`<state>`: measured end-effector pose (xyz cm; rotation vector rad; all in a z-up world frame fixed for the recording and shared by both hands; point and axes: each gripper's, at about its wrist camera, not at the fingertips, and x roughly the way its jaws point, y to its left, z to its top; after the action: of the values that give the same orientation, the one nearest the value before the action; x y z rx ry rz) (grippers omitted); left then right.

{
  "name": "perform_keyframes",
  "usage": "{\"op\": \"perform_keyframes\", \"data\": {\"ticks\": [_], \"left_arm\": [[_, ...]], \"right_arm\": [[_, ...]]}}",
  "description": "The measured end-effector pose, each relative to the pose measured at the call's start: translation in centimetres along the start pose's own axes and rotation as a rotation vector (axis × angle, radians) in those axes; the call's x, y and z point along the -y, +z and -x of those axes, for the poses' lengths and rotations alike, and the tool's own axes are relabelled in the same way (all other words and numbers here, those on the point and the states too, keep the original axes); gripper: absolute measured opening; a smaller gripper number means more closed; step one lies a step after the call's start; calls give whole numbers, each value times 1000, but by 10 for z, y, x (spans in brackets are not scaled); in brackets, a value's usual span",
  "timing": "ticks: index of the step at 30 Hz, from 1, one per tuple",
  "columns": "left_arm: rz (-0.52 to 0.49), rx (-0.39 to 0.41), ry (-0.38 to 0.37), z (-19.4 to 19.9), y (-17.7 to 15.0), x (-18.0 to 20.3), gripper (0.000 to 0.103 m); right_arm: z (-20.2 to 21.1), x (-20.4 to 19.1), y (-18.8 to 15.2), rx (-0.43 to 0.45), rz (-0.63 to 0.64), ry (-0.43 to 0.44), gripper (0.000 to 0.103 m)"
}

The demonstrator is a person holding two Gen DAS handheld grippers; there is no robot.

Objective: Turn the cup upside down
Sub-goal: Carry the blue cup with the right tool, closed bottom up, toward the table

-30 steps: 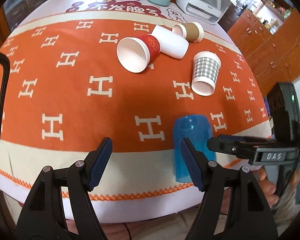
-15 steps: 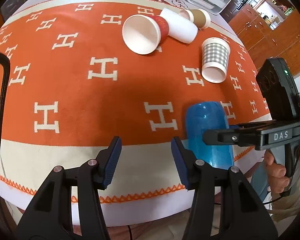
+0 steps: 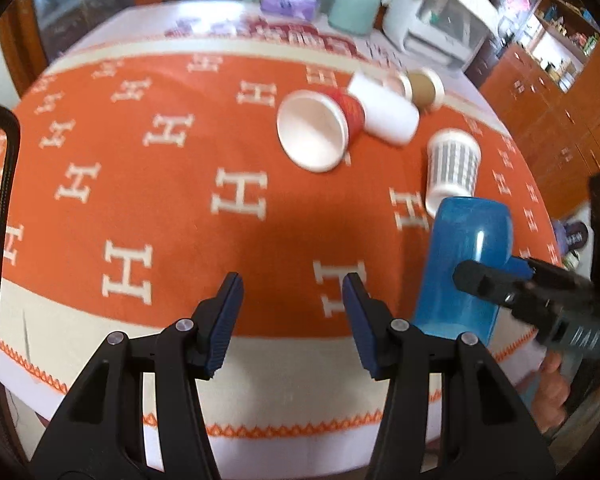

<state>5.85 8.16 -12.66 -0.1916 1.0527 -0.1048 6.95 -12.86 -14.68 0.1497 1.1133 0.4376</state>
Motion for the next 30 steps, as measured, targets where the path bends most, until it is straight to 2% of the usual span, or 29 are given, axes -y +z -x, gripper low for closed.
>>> {"op": "perform_keyframes", "data": {"ticks": [5, 8, 10, 14, 15, 20, 25, 30], "left_arm": [[43, 79, 52, 1, 6, 1, 49], [57, 99, 64, -1, 6, 0, 49], [67, 109, 72, -2, 4, -2, 49], [78, 121, 72, -5, -1, -5, 49], [75, 125, 73, -4, -2, -5, 49], [38, 143, 85, -2, -8, 3, 50], [20, 146, 83, 2, -13, 9, 63], [4, 171, 116, 9, -17, 10, 74]], "right_arm": [[3, -22, -13, 230, 134, -148, 68], [0, -33, -20, 332, 182, -205, 68], [-3, -39, -24, 365, 194, -215, 68], [-17, -41, -31, 359, 198, -233, 68], [-17, -43, -35, 380, 211, -239, 68], [-23, -58, -54, 391, 328, -292, 68], [-22, -63, -75, 387, 367, -301, 69], [-28, -58, -82, 332, 341, -274, 68]]}}
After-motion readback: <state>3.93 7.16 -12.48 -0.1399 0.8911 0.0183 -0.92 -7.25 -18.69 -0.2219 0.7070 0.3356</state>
